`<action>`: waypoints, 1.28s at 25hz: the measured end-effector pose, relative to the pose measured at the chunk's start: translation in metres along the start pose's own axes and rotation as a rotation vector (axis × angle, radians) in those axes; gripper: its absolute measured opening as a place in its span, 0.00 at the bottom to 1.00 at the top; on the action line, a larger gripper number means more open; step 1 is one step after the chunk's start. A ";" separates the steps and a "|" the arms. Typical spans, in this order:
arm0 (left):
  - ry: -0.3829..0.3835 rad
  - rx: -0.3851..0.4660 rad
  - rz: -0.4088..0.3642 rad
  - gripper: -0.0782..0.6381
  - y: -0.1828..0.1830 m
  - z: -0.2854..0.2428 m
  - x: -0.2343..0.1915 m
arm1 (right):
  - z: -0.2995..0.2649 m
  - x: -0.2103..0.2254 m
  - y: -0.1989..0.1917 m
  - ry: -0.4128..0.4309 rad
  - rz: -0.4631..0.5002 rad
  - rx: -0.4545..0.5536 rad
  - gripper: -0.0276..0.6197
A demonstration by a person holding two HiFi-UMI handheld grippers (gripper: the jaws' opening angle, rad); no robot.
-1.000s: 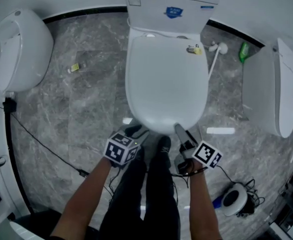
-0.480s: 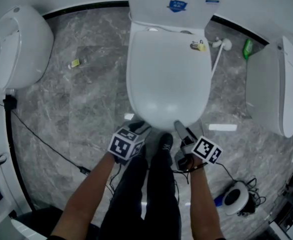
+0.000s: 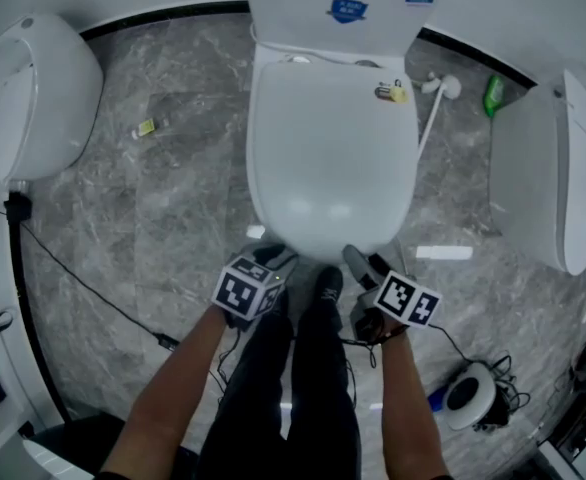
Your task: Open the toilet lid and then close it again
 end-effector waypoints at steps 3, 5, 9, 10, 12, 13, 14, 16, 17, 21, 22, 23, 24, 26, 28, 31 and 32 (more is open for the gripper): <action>-0.001 -0.003 -0.004 0.30 0.001 0.001 0.000 | 0.007 0.008 0.008 -0.014 0.000 0.022 0.63; -0.002 -0.005 -0.006 0.30 0.001 0.001 0.000 | 0.011 0.009 0.017 -0.016 0.000 0.060 0.64; 0.002 -0.010 -0.009 0.30 0.002 0.001 -0.001 | 0.014 -0.002 0.032 -0.041 0.034 0.071 0.64; 0.004 -0.012 -0.007 0.30 0.002 0.001 -0.001 | 0.016 -0.003 0.032 -0.038 0.037 0.065 0.64; 0.007 -0.015 -0.006 0.30 0.002 0.002 0.000 | 0.019 -0.005 0.031 -0.030 0.039 0.065 0.63; 0.010 -0.018 -0.006 0.30 0.002 0.002 0.000 | 0.019 -0.006 0.031 -0.028 0.037 0.067 0.63; 0.012 -0.020 -0.005 0.30 0.002 0.004 0.000 | 0.020 -0.008 0.030 -0.022 0.031 0.068 0.63; 0.016 -0.020 -0.009 0.30 0.003 0.007 -0.001 | 0.022 -0.009 0.030 -0.003 0.011 0.073 0.63; 0.018 -0.015 -0.015 0.30 0.003 0.010 -0.001 | 0.024 -0.010 0.030 0.006 -0.002 0.079 0.61; 0.031 0.024 -0.054 0.28 0.005 0.026 0.003 | 0.036 -0.014 0.029 0.048 -0.061 0.115 0.51; 0.036 0.036 -0.056 0.28 0.005 0.029 0.004 | 0.039 -0.015 0.029 0.060 -0.074 0.124 0.51; 0.042 0.047 -0.057 0.28 0.005 0.032 0.005 | 0.042 -0.016 0.029 0.066 -0.084 0.133 0.51; 0.048 0.059 -0.058 0.28 0.005 0.034 0.006 | 0.045 -0.017 0.030 0.073 -0.095 0.142 0.51; 0.063 0.085 -0.058 0.23 0.005 0.039 0.008 | 0.047 -0.020 0.029 0.101 -0.126 0.156 0.51; 0.074 0.094 -0.056 0.21 0.000 0.042 0.009 | 0.049 -0.023 0.029 0.113 -0.137 0.163 0.51; 0.078 0.071 -0.053 0.21 -0.008 0.038 0.008 | 0.053 -0.025 0.029 0.095 -0.113 0.167 0.51; 0.080 0.069 -0.054 0.21 -0.009 0.037 0.008 | 0.054 -0.026 0.029 0.097 -0.113 0.169 0.51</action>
Point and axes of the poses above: the fingertips, and each gripper's own axes: z backward along the fingers, x to its right, y out of its top, the point moved 7 cm from there along z, backward along the fingers, and after that the axes turned 12 degrees about -x, right-handed, at the moved point
